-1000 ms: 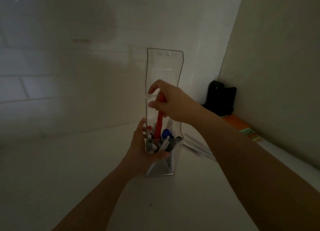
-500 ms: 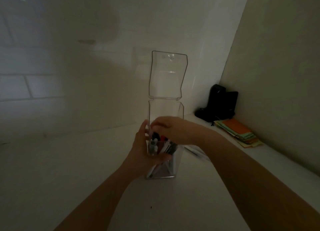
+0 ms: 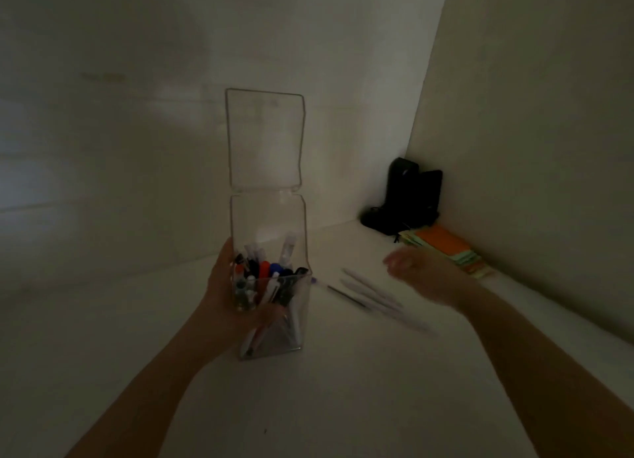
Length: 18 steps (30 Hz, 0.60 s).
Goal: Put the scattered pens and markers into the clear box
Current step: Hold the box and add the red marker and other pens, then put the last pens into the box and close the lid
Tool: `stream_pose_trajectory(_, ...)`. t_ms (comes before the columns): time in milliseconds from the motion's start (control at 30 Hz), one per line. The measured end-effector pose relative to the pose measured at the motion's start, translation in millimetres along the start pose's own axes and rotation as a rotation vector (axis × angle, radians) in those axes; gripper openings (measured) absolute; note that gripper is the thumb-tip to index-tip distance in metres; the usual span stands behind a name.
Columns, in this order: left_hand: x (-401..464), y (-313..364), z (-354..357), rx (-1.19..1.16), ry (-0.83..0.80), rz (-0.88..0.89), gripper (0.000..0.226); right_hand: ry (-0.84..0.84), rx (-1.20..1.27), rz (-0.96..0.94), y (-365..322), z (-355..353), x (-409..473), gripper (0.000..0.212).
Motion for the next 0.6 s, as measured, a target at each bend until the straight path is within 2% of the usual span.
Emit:
stream_pose_trajectory(67, -1, 1, 1, -0.045, -0.006, -0.005, 0.104, -0.157, -0.282, 0.098, 30, 19, -4, 0.04)
stream_pose_trajectory(133, 0, -1, 3, -0.045, 0.015, 0.0, 0.101, -0.258, -0.376, 0.153, 40, 39, -3, 0.07)
stream_pose_trajectory(200, 4, -9, 3, -0.073, 0.037, -0.013, 0.1, -0.295, -0.447, 0.16, 38, 57, 5, 0.084)
stream_pose_trajectory(500, 5, -20, 6, -0.159, 0.034, -0.034, 0.104, -0.396, -0.583, 0.179, 25, 86, 32, 0.06)
stream_pose_trajectory(600, 6, -21, 4, -0.154, 0.027, -0.022, 0.105, -0.37, -0.58, 0.141, 25, 88, 29, 0.049)
Point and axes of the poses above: each hand's wrist, its own x-axis towards the middle knuckle, its own z-axis out of the palm, y = z × x, the point moved 3 cm from there along x, towards the middle knuckle, and after that the axes turned 10 degrees about -z, right-handed, at the moved point
